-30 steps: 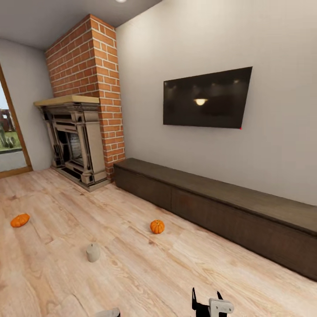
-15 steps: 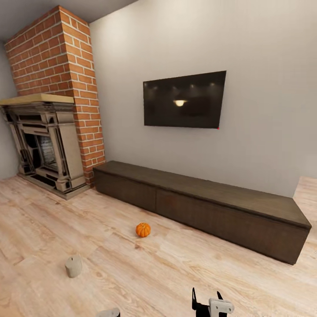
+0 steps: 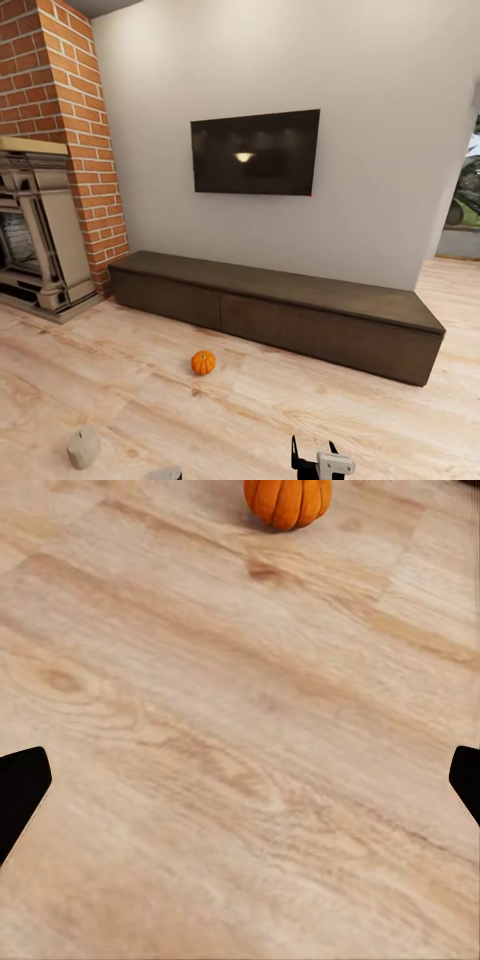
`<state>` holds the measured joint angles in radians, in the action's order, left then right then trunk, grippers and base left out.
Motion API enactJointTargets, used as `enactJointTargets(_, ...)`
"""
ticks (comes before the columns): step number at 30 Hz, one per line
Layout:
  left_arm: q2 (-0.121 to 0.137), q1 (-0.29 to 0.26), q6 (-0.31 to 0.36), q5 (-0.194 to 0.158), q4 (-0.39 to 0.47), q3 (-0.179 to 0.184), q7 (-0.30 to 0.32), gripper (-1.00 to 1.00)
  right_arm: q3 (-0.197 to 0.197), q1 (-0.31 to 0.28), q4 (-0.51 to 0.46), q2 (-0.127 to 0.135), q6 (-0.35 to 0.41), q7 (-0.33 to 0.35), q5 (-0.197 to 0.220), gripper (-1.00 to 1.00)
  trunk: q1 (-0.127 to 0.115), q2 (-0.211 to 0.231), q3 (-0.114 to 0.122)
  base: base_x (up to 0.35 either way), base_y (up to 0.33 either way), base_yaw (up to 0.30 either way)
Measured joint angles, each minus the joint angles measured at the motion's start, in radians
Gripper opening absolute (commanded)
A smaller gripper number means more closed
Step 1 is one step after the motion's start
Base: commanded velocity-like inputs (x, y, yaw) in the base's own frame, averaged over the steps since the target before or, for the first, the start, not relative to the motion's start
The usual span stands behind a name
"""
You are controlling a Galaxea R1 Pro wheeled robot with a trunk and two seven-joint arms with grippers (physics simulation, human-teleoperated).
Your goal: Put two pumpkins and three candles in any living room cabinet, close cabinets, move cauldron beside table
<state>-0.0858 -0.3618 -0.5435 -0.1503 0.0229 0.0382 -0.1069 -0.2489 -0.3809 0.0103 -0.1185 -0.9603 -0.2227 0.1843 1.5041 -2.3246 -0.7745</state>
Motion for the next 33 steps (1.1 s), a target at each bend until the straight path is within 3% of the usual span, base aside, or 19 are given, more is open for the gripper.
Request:
enactJointTargets(6,0.0,0.0,0.001,0.0,0.0,0.0,0.0,1.0,0.0,0.0,0.0,0.001,0.001,0.0,0.001,1.0,0.0,0.0,0.002,0.022,0.191,-0.3)
enactJointTargets(28,0.0,0.0,-0.001,0.0,0.0,0.0,0.0,1.0,0.002,0.0,-0.001,0.002,0.002,-0.002,0.007,1.0,0.0,0.0,0.01,0.001,0.006,-0.3)
enactJointTargets(33,0.0,0.0,-0.001,0.0,0.0,0.0,0.0,1.0,0.003,0.0,-0.004,0.0,0.041,-0.005,0.011,1.0,0.0,0.0,0.008,0.0,0.0,-0.214)
